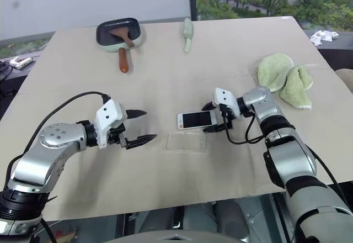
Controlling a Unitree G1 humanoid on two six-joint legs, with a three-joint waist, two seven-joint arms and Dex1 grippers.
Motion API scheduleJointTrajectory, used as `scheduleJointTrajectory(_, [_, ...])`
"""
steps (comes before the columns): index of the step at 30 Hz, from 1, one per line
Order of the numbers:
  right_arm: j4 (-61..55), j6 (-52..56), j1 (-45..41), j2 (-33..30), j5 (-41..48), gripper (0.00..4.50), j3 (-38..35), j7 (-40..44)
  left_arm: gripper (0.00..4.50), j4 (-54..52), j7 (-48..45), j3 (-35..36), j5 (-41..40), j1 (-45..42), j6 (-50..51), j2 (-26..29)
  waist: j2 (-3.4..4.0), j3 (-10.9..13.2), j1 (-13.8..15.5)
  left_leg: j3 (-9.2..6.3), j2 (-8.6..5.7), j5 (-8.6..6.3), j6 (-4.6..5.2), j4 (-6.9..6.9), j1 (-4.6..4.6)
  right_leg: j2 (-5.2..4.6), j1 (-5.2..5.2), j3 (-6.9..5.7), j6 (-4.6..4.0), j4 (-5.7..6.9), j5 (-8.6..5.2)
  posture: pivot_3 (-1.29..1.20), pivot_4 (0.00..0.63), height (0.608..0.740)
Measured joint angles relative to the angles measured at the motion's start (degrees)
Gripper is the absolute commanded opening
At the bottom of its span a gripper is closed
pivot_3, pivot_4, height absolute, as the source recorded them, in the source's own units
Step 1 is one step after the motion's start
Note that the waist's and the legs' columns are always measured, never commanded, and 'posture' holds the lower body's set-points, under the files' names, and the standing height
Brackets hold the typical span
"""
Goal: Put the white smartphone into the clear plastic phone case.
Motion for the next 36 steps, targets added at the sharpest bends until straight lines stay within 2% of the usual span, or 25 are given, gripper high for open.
scheduleJointTrajectory(5, [0.97, -0.98, -0.31, 0.23, -0.74, 4.49, -0.01, -0.61, 4.5, -0.01, 0.04, 0.03, 0.01, 0.11, 0.0, 0.0, 0.0, 0.0, -0.12, 0.0, 0.0, 0.0, 0.0, -0.01, 0.02, 0.0, 0.0, 0.01, 0.0, 0.02, 0.0, 0.0, 0.15, 0.74])
scheduleJointTrajectory(6, [1.04, -0.98, -0.39, 0.24, -0.88, 3.94, 0.0, -0.67, 4.5, -0.01, 0.05, 0.03, 0.01, 0.12, 0.0, 0.0, 0.0, 0.0, -0.12, 0.0, 0.0, 0.0, 0.0, -0.01, 0.02, 0.0, 0.0, 0.01, -0.01, 0.03, 0.0, 0.0, 0.15, 0.74])
scheduleJointTrajectory(9, [1.6, -1.07, -0.87, 0.22, -1.27, 2.94, -0.06, -1.57, 4.5, -0.01, 0.05, 0.02, 0.04, 0.11, 0.0, 0.0, 0.0, 0.0, 0.03, -0.01, -0.01, 0.0, 0.0, 0.0, 0.01, 0.0, 0.0, -0.01, -0.01, 0.03, 0.0, 0.0, 0.15, 0.74])
scheduleJointTrajectory(27, [-0.3, -1.37, -0.55, -0.75, -0.73, 2.93, -0.83, -0.57, 4.5, -0.02, 0.5, 0.02, -0.02, -0.11, -0.11, -0.45, -0.01, 0.0, 0.31, -0.01, -0.02, 0.0, 0.0, 0.01, 0.01, -0.01, 0.01, -0.01, 0.0, 0.04, 0.01, 0.0, 0.15, 0.74])
scheduleJointTrajectory(36, [-5.59, 2.69, 2.06, -6.56, 1.58, 2.93, -3.12, -0.15, 4.5, -0.51, 0.72, 0.78, -0.65, 0.07, -0.05, -0.69, 0.02, 0.01, 1.47, -0.02, -0.04, 0.0, 0.0, 0.01, -0.19, -0.07, -0.15, -0.04, 0.0, -0.02, 0.01, 0.0, 0.15, 0.74])
